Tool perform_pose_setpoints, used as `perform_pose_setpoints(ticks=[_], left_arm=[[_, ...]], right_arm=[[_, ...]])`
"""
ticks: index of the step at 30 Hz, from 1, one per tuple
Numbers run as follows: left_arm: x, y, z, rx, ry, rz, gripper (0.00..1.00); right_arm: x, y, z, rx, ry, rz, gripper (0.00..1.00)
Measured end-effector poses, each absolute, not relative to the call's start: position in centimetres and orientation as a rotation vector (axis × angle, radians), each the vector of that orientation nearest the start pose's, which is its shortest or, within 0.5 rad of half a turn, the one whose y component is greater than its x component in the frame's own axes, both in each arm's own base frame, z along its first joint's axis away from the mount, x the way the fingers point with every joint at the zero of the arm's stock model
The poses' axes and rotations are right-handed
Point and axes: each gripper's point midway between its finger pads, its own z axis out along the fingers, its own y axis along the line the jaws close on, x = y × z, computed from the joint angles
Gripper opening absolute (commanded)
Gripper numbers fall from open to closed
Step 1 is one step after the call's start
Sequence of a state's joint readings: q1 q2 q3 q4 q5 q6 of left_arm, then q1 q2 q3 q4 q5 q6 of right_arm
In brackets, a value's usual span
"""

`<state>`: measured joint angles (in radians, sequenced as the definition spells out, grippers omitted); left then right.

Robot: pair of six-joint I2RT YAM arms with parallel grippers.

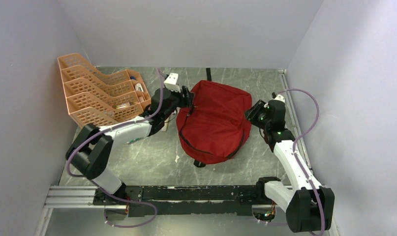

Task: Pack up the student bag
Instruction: Adjust the student bag at the center of the board.

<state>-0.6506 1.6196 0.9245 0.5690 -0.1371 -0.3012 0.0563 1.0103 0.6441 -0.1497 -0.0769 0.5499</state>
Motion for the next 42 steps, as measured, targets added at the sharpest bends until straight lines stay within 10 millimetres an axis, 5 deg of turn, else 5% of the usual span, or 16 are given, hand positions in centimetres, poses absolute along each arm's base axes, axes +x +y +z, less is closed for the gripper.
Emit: perform_pose_setpoints(ticks=[5,12,16,22,32,42], left_arm=[[38.8,-28.7,21.0,0.109,1.754,-0.670,0.65],[34.2,-26.8,15.3,0.016,1.960,-0.720,0.64],[31.4,-25.9,12.6,-0.006,2.046,-0.735,0.63],[28.9,-25.5,12.3,-0.013,2.059,-0.785,0.62],[29.2,-26.0,12.7,-0.026,2.052,-0.805,0.61],[33.0,-31.4,15.2,0.006,1.977,-0.931,0.58]], right_arm=[[33.1,5.6,17.5,0.430,2.028,0.438,0.45],[35.1,10.2,19.6,0.238,2.069,0.458,0.33],[36.7,12.9,18.6,0.152,2.134,0.470,0.28],[36.7,16.2,14.6,0.061,2.254,0.465,0.19],[34.3,19.7,11.8,-0.074,2.336,0.518,0.16],[30.4,18.7,7.3,-0.109,2.448,0.504,0.16]])
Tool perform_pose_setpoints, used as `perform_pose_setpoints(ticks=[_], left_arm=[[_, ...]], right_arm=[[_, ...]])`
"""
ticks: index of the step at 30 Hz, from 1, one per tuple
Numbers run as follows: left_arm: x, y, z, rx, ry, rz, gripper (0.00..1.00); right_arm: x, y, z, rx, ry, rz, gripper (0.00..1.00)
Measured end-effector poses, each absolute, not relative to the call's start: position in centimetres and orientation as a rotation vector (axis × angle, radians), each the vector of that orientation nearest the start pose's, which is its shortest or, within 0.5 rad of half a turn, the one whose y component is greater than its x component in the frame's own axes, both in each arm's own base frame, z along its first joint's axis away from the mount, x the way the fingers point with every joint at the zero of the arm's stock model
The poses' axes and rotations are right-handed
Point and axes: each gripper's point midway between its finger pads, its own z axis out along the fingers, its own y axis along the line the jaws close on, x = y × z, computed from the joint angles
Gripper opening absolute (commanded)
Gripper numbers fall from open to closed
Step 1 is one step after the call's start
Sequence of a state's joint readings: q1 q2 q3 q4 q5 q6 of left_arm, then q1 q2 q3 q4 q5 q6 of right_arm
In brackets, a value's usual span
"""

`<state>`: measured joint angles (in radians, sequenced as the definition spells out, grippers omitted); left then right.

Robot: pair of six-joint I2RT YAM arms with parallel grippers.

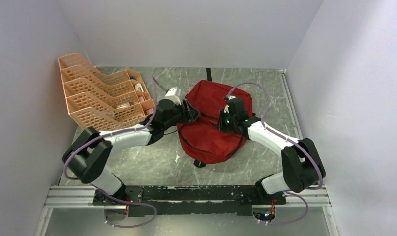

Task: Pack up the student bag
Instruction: Adjust the student bag at the center of the board.

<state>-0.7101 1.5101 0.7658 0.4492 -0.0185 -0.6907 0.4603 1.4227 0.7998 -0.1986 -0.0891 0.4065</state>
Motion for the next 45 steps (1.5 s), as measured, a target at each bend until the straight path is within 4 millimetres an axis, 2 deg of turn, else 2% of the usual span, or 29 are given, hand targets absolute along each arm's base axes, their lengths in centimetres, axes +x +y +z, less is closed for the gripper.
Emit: perform_pose_setpoints(ticks=[4,8,14,19,24,26,28,30,34,36,39,41,45], left_arm=[[33.4,-34.8,14.8,0.054,1.968,-0.987,0.56],[33.3,-37.5,13.3,0.087,1.982,-1.025,0.53],[33.2,-38.8,9.3,0.091,2.043,-1.018,0.52],[33.4,-38.9,7.4,0.080,2.073,-0.999,0.52],[33.6,-39.2,6.5,0.065,2.071,-1.010,0.51],[33.6,-39.2,6.2,0.061,2.069,-1.014,0.51],[33.6,-39.2,6.0,0.057,2.067,-1.018,0.49],[33.5,-39.1,5.9,0.053,2.064,-1.022,0.43],[33.1,-38.7,5.2,0.044,2.074,-1.020,0.23],[32.9,-38.4,4.8,0.039,2.083,-1.014,0.17],[32.5,-38.0,3.8,0.034,2.107,-1.004,0.13],[32.4,-37.9,3.4,0.031,2.111,-1.003,0.11],[32.3,-37.8,3.3,0.029,2.109,-1.007,0.10]], right_arm=[[30.2,18.4,6.8,-0.108,2.451,0.494,0.16],[30.4,18.5,6.9,-0.111,2.443,0.495,0.16],[30.4,18.4,7.2,-0.124,2.432,0.492,0.16],[30.5,18.3,9.8,-0.150,2.360,0.503,0.19],[32.0,18.4,14.0,-0.157,2.230,0.500,0.33],[32.8,18.4,15.2,-0.167,2.193,0.481,0.41],[33.7,18.3,15.7,-0.196,2.167,0.449,0.45],[34.5,18.2,15.7,-0.248,2.149,0.403,0.47],[35.7,17.7,14.8,-0.394,2.098,0.293,0.52],[35.9,17.3,14.4,-0.460,2.069,0.241,0.53],[36.5,17.1,13.8,-0.560,2.042,0.179,0.55],[36.7,17.2,13.2,-0.617,2.041,0.158,0.61],[36.3,18.2,11.7,-0.752,2.021,0.185,0.63]])
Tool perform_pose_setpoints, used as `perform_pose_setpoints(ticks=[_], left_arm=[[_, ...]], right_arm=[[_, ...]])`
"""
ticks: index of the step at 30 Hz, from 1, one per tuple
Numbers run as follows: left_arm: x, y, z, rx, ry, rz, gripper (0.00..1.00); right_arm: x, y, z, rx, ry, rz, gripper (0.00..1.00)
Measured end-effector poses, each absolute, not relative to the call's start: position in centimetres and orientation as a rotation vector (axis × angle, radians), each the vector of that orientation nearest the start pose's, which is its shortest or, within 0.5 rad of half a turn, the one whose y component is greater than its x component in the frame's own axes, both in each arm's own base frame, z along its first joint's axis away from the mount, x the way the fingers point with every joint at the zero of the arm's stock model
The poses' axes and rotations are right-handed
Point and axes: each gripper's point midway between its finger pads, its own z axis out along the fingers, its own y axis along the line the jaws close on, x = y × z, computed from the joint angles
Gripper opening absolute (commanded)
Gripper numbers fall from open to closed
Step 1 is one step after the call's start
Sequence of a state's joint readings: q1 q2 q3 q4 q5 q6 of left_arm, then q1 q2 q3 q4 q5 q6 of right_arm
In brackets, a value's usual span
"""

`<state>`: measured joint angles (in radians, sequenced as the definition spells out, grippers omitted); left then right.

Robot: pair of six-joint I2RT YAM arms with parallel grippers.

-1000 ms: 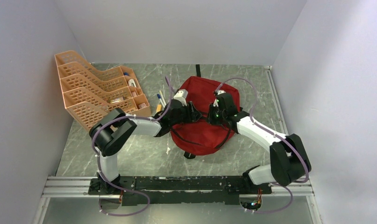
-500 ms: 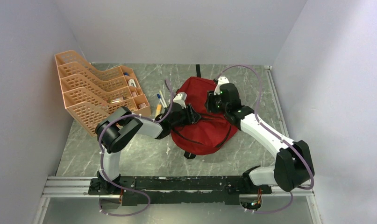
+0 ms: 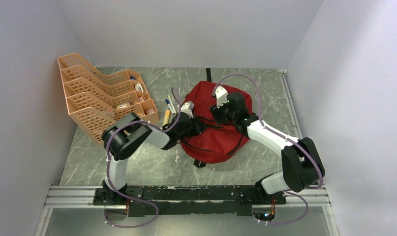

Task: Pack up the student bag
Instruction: Adjust the student bag at the center of the board.

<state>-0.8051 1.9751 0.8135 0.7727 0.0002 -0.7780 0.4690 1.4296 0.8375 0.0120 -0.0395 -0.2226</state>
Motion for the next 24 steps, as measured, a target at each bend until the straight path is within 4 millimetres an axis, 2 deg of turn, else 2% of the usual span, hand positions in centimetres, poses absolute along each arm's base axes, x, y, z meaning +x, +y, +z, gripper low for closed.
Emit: perform_pose_setpoints(ticks=[10,18,21,24], left_arm=[[32.2,-37.7,3.2,0.029,2.109,-1.007,0.09],[32.2,-37.7,3.2,0.029,2.110,-1.006,0.08],[32.2,-37.7,3.2,0.030,2.111,-1.007,0.08],[32.1,-37.7,3.1,0.031,2.114,-1.007,0.08]], right_arm=[[35.9,19.9,11.0,-1.007,1.876,0.130,0.70],[35.2,19.9,8.4,-1.182,1.847,0.022,0.72],[35.2,19.7,7.1,-1.232,1.859,-0.046,0.68],[35.4,19.2,6.0,-1.257,1.872,-0.136,0.58]])
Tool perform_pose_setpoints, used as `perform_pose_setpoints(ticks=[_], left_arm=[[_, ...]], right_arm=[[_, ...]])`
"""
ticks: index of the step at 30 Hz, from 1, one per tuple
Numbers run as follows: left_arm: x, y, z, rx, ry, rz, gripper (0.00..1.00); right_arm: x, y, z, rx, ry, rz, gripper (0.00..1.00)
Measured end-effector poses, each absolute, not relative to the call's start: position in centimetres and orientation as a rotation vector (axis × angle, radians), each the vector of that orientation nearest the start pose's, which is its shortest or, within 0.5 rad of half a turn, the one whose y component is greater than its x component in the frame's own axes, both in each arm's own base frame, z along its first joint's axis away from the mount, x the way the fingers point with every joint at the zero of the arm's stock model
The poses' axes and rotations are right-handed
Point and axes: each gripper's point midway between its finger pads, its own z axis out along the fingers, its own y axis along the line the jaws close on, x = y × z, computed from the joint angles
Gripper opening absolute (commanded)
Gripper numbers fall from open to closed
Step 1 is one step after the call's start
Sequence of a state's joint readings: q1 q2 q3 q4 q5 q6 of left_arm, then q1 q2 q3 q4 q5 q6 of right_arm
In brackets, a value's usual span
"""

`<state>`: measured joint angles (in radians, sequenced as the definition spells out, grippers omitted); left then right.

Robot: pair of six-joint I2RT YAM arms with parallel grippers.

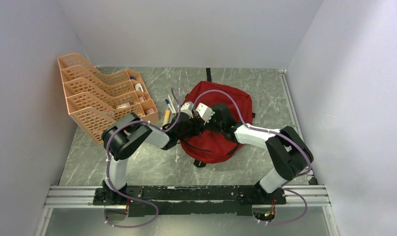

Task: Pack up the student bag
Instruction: Adjust the student bag at the center of the board.

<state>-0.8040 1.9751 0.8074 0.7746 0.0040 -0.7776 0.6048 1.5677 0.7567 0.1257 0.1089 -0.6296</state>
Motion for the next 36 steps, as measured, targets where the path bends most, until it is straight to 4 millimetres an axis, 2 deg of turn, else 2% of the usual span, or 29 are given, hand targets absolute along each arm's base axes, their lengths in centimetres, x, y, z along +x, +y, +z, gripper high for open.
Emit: perform_pose_setpoints(ticks=[1,2,7,12,15,18,28,32,33,34,36], left_arm=[[32.1,-37.7,3.1,0.031,2.114,-1.007,0.08],[32.1,-37.7,3.1,0.032,2.114,-1.007,0.08],[32.2,-37.7,3.2,0.034,2.114,-1.005,0.08],[32.2,-37.7,3.2,0.034,2.115,-1.005,0.07],[32.1,-37.7,3.1,0.035,2.119,-1.004,0.07],[32.0,-37.6,3.2,0.037,2.122,-1.004,0.07],[31.7,-37.3,3.6,0.070,2.139,-0.978,0.08],[31.6,-37.1,3.7,0.082,2.141,-0.969,0.08],[31.6,-37.1,3.8,0.085,2.139,-0.969,0.07],[31.6,-37.1,3.9,0.086,2.139,-0.968,0.07],[31.5,-37.0,3.7,0.090,2.151,-0.959,0.08]], right_arm=[[35.6,19.0,5.8,-1.260,1.871,-0.170,0.54],[36.1,18.7,5.8,-1.248,1.862,-0.246,0.43],[36.7,18.4,6.5,-1.192,1.846,-0.304,0.20],[36.7,18.4,6.9,-1.164,1.838,-0.327,0.05],[36.7,18.4,7.2,-1.147,1.835,-0.326,0.00],[36.6,18.4,8.0,-1.117,1.829,-0.313,0.00],[36.5,18.6,12.4,-1.005,1.803,-0.240,0.00],[36.6,18.7,13.8,-0.996,1.805,-0.233,0.12],[36.6,18.6,14.0,-0.995,1.805,-0.236,0.13],[36.6,18.5,14.2,-0.991,1.804,-0.241,0.12],[36.8,18.2,14.9,-0.972,1.790,-0.259,0.01]])
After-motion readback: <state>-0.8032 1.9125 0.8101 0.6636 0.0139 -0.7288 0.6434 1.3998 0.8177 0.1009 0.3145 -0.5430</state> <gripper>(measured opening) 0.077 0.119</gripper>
